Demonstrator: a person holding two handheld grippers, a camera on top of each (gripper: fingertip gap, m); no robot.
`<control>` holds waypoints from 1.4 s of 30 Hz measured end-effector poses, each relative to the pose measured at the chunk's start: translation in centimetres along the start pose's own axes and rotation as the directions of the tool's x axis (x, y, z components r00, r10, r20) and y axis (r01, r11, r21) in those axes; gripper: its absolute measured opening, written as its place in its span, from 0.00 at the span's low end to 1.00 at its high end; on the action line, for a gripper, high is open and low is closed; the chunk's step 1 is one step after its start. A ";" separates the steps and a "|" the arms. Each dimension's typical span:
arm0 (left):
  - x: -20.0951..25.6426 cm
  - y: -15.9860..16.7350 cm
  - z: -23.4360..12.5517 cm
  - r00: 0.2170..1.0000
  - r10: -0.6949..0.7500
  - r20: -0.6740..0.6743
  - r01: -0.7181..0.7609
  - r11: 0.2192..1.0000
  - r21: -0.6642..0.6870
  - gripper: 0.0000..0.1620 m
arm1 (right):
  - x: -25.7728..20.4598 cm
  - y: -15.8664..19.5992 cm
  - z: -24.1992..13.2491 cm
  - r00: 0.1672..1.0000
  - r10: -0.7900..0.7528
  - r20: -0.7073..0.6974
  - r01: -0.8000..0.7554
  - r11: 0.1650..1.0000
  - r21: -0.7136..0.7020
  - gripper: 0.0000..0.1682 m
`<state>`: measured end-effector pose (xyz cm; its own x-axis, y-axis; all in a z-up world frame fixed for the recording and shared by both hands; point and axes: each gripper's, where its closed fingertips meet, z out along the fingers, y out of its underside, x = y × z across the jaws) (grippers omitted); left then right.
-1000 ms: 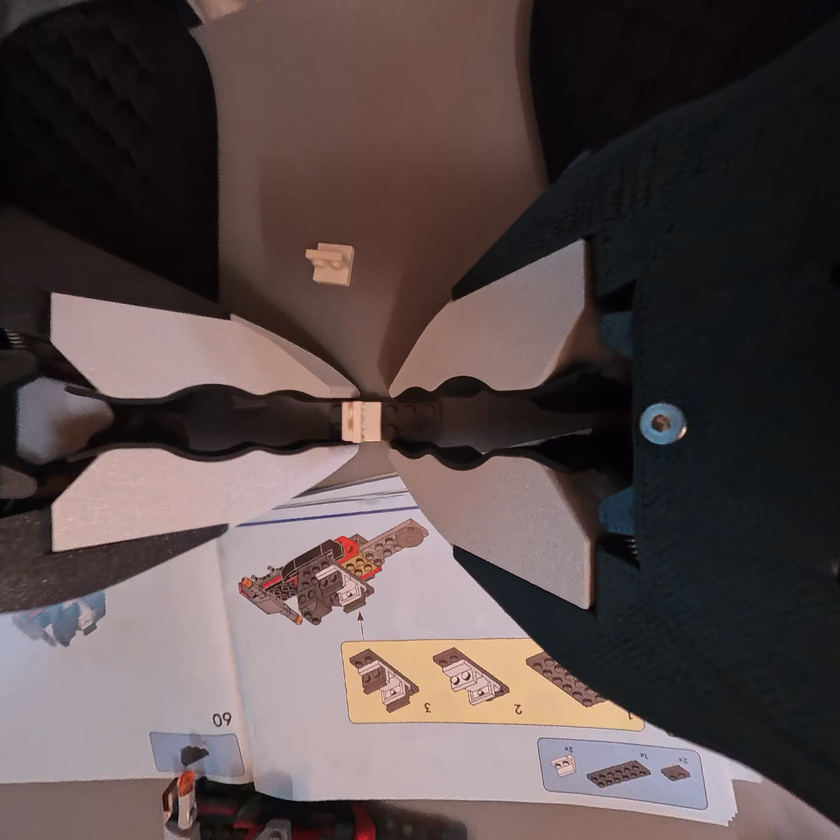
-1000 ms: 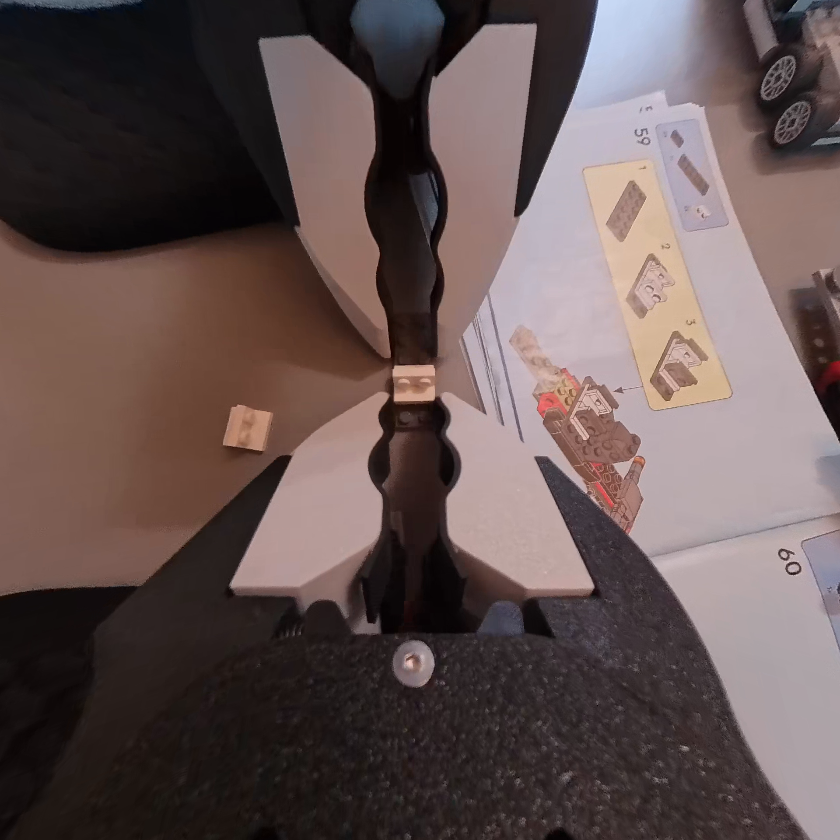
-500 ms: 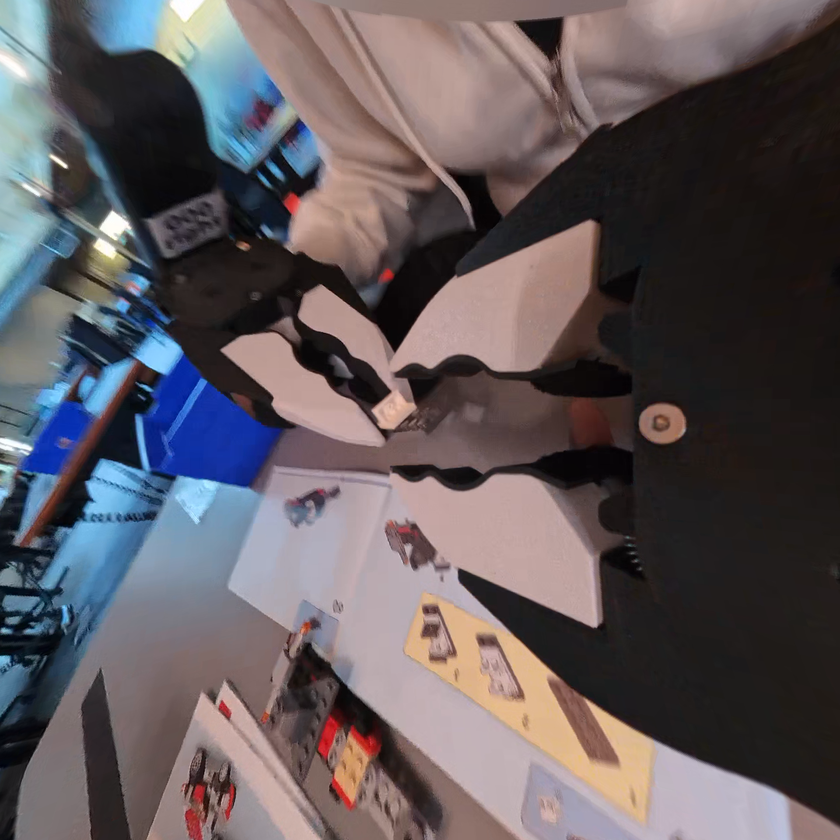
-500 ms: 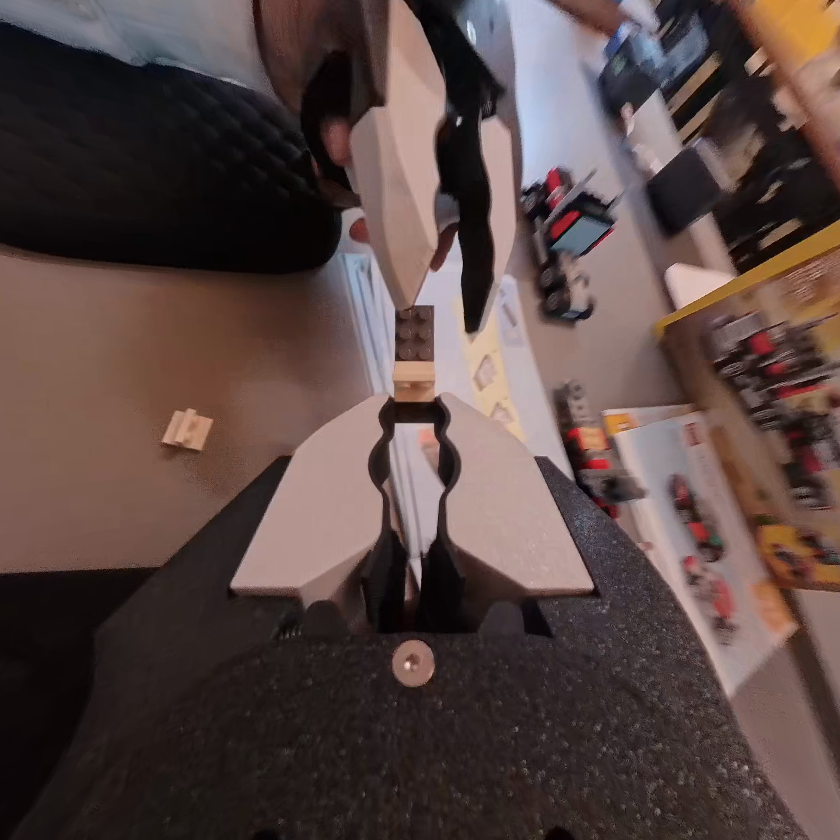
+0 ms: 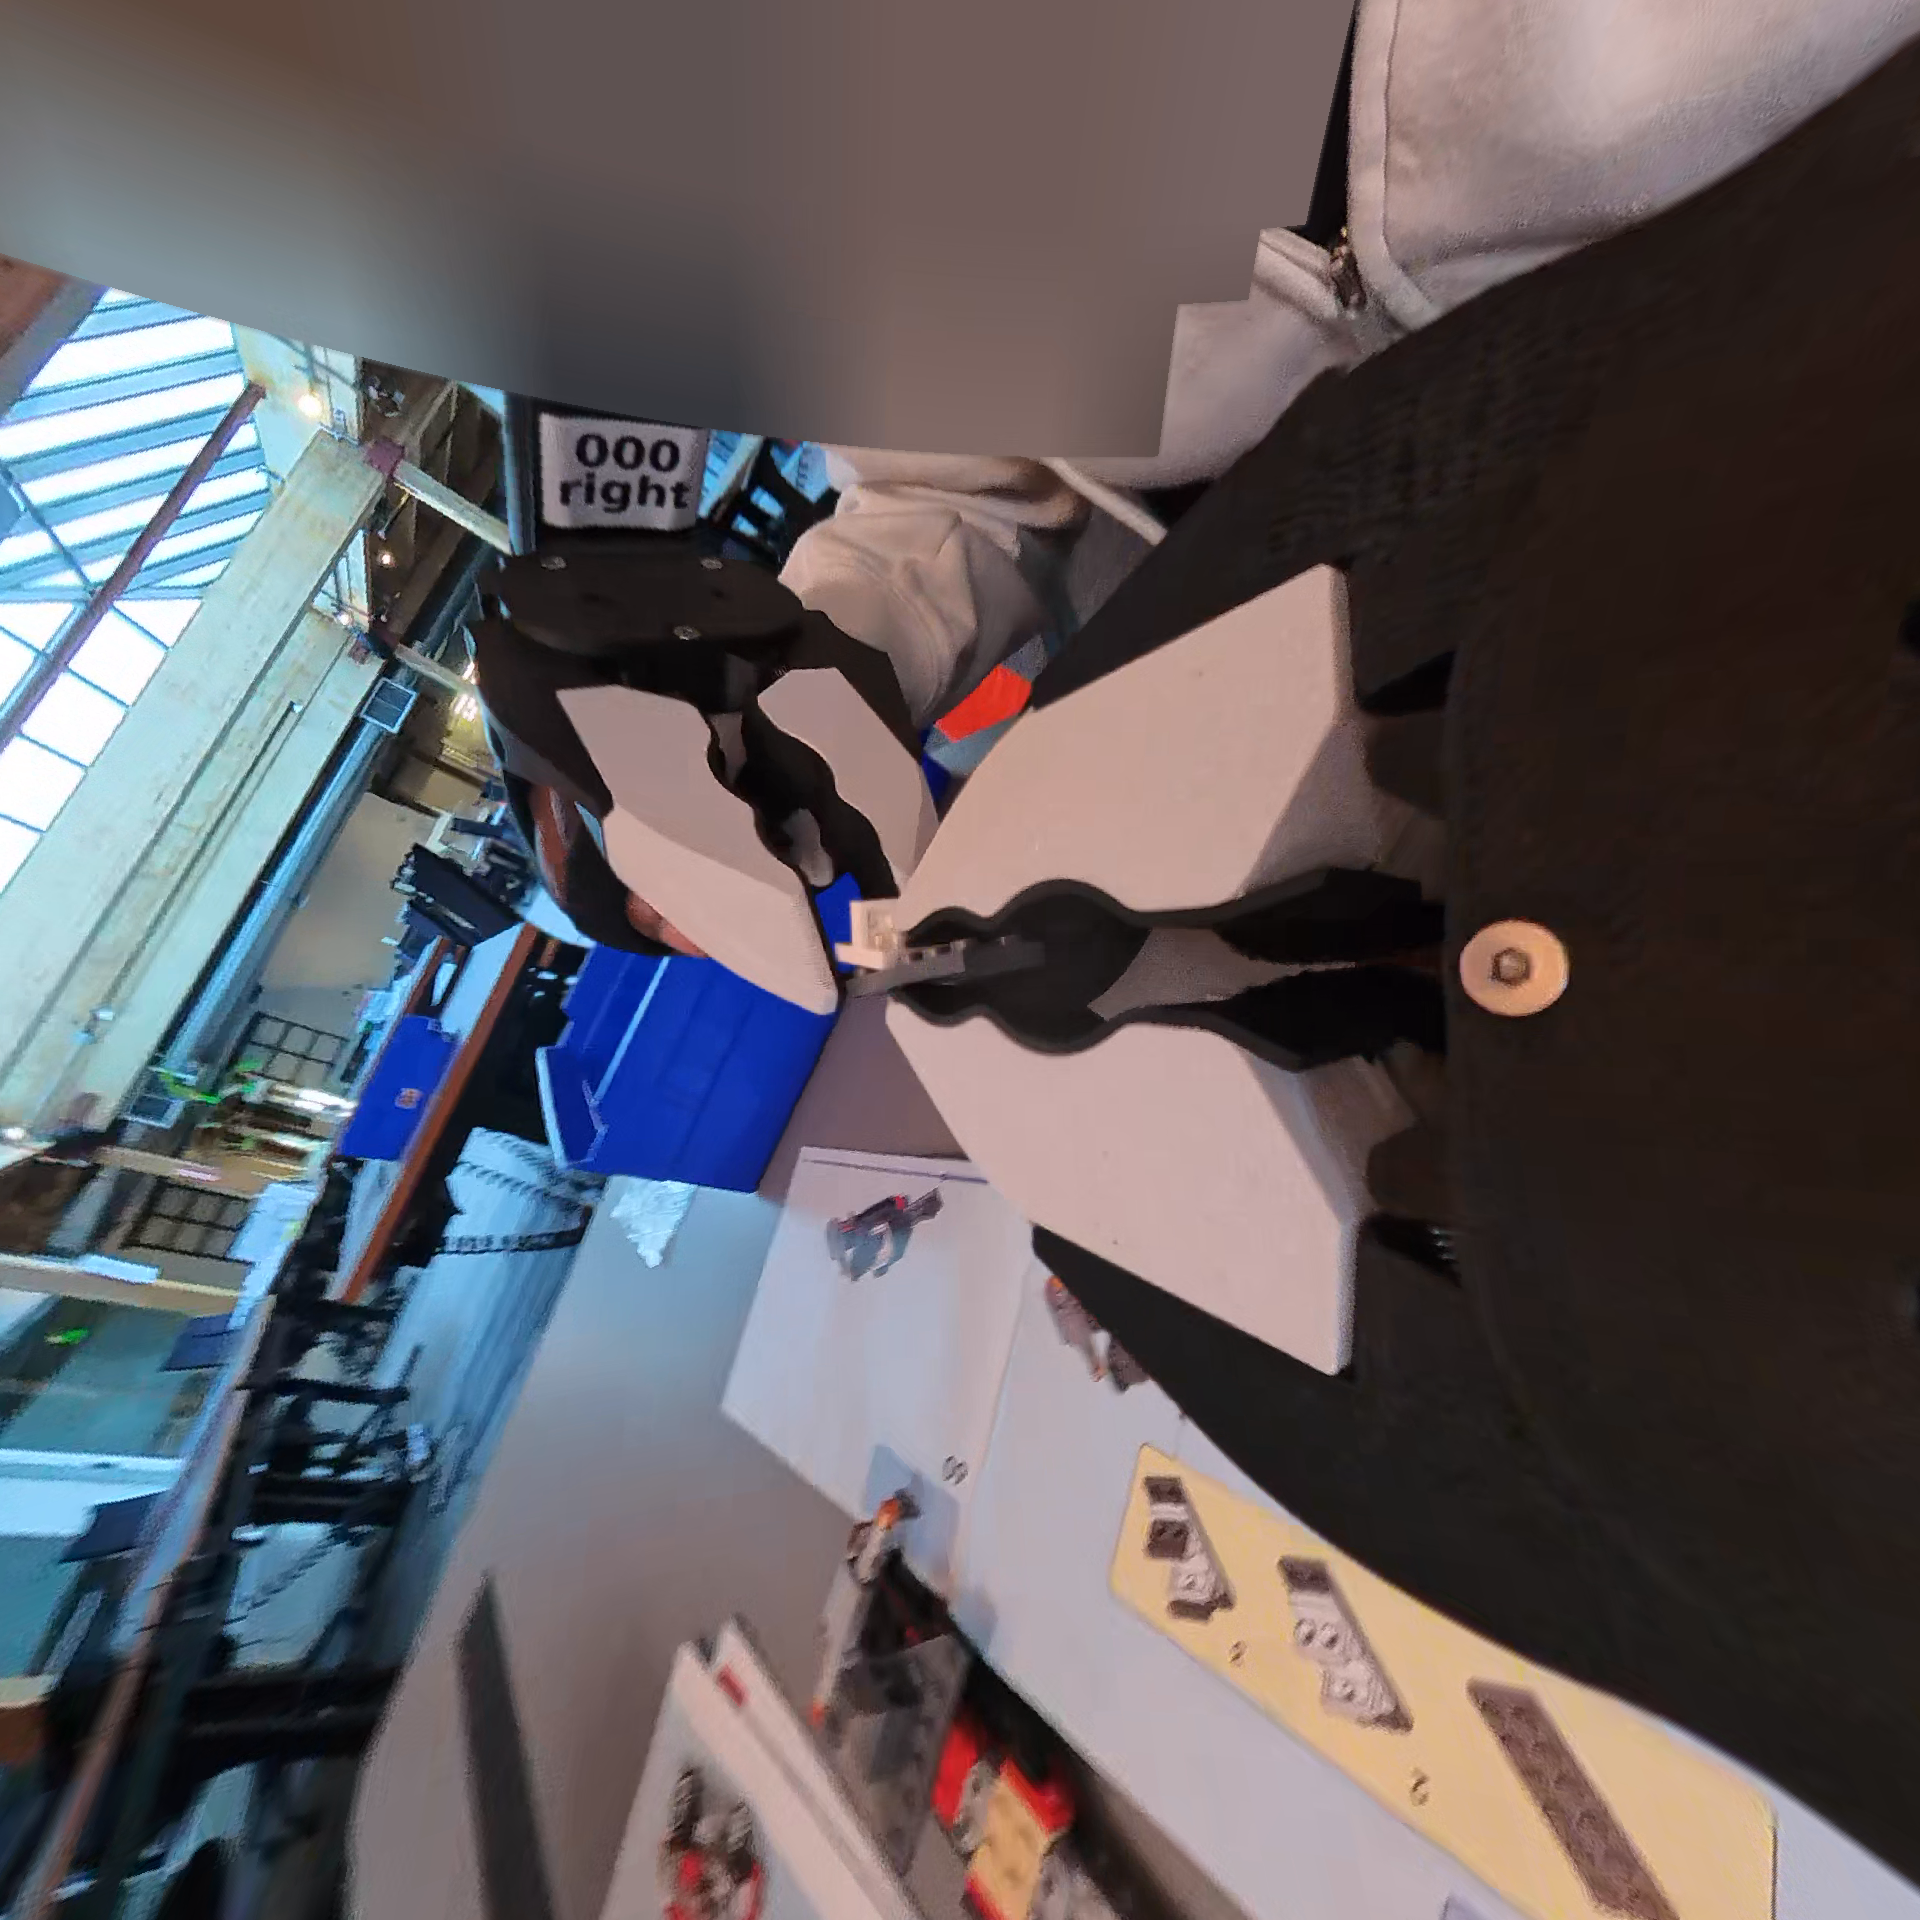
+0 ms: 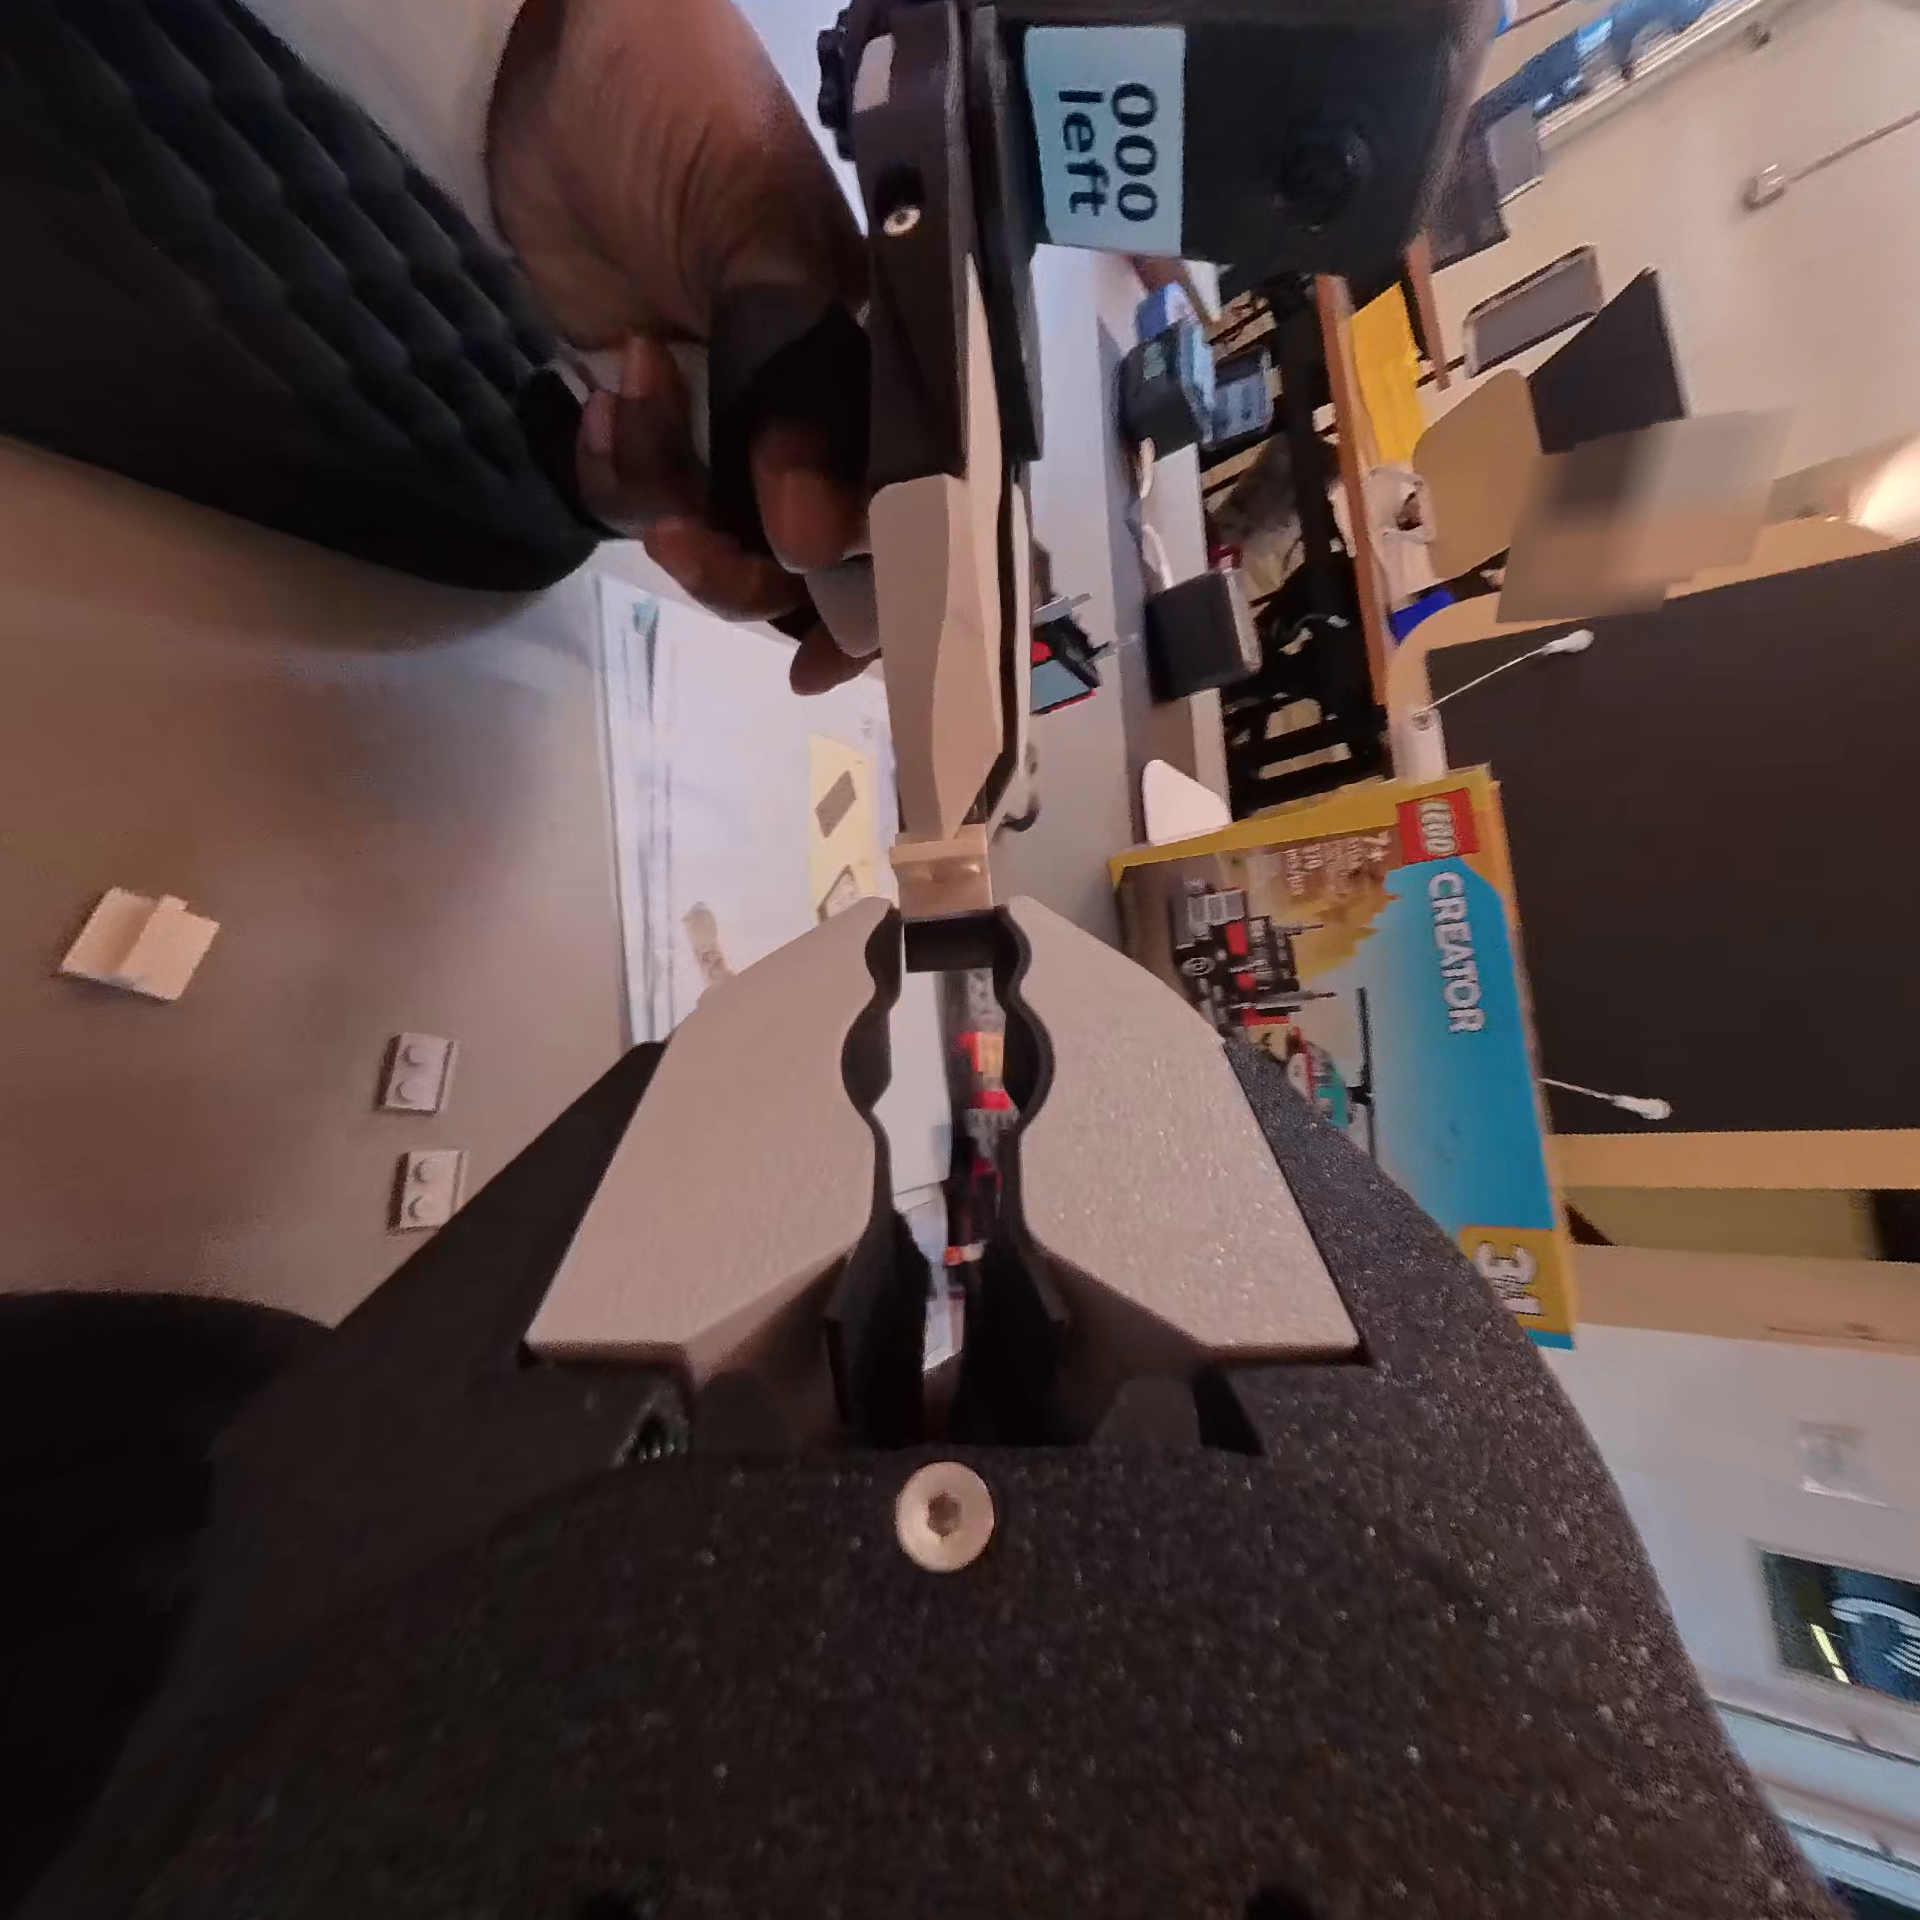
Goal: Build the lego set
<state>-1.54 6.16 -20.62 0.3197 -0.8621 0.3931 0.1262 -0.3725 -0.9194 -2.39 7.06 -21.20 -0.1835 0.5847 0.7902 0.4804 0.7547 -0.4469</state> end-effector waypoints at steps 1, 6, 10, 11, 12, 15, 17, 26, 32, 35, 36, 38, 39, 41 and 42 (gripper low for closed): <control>0.3 -0.4 -0.2 0.998 0.057 0.000 -0.057 0.998 0.026 0.05 | 0.4 -0.4 -0.2 1.000 0.008 -0.024 -0.007 1.000 0.023 0.10; 2.7 -2.3 -0.8 0.951 0.310 -0.013 -0.306 0.944 0.124 0.04 | 2.4 -2.9 -2.3 0.850 0.485 0.206 -0.527 0.775 0.350 0.16; 3.9 -2.6 -0.7 0.910 0.413 -0.014 -0.408 0.903 0.133 0.04 | 2.6 -4.3 -3.3 0.721 0.563 0.403 -0.692 0.571 0.441 0.14; 4.0 -2.6 -0.7 0.903 0.429 -0.009 -0.424 0.896 0.132 0.04 | 2.5 -4.4 -3.4 0.738 0.552 0.390 -0.675 0.584 0.452 0.11; 4.1 -2.7 -0.7 0.897 0.441 -0.006 -0.437 0.890 0.132 0.04 | 2.4 -4.5 -3.4 0.749 0.541 0.381 -0.662 0.595 0.456 0.10; 4.4 -2.6 -0.7 0.886 0.463 -0.009 -0.458 0.880 0.125 0.04 | 2.1 -4.8 -3.4 0.751 0.532 0.391 -0.661 0.602 0.448 0.08; 4.4 -2.5 -0.7 0.876 0.483 0.001 -0.480 0.870 0.110 0.04 | 2.0 -4.8 -3.5 0.749 0.529 0.398 -0.662 0.602 0.446 0.08; 4.6 -2.2 -0.6 0.823 0.568 0.020 -0.568 0.821 0.058 0.05 | 1.6 -5.1 -3.9 0.767 0.490 0.414 -0.641 0.618 0.456 0.05; 4.6 -2.4 -0.6 0.792 0.608 0.053 -0.610 0.790 0.059 0.05 | 1.7 -5.1 -4.0 0.800 0.468 0.374 -0.599 0.639 0.482 0.05; 4.5 -1.9 -0.4 0.735 0.673 0.076 -0.675 0.738 -0.009 0.04 | 1.3 -4.8 -4.0 0.813 0.453 0.366 -0.582 0.664 0.469 0.05; 4.3 -1.5 -0.5 0.711 0.698 0.080 -0.698 0.715 -0.033 0.04 | 1.0 -4.6 -3.9 0.824 0.442 0.355 -0.565 0.684 0.461 0.04; 4.7 -1.6 -0.4 0.696 0.713 0.077 -0.714 0.700 -0.029 0.04 | 0.8 -4.6 -4.2 0.841 0.418 0.344 -0.540 0.697 0.472 0.04; 4.7 -1.5 -0.3 0.699 0.712 0.075 -0.711 0.702 -0.035 0.04 | 0.8 -4.7 -4.3 0.842 0.416 0.343 -0.537 0.696 0.475 0.04; 4.3 -1.2 -0.2 0.686 0.724 0.075 -0.720 0.690 -0.070 0.04 | 0.7 -4.4 -4.2 0.855 0.405 0.325 -0.516 0.727 0.453 0.04; 4.2 -1.0 -0.2 0.688 0.722 0.073 -0.718 0.691 -0.081 0.04 | 0.5 -4.2 -4.0 0.858 0.401 0.320 -0.510 0.741 0.437 0.04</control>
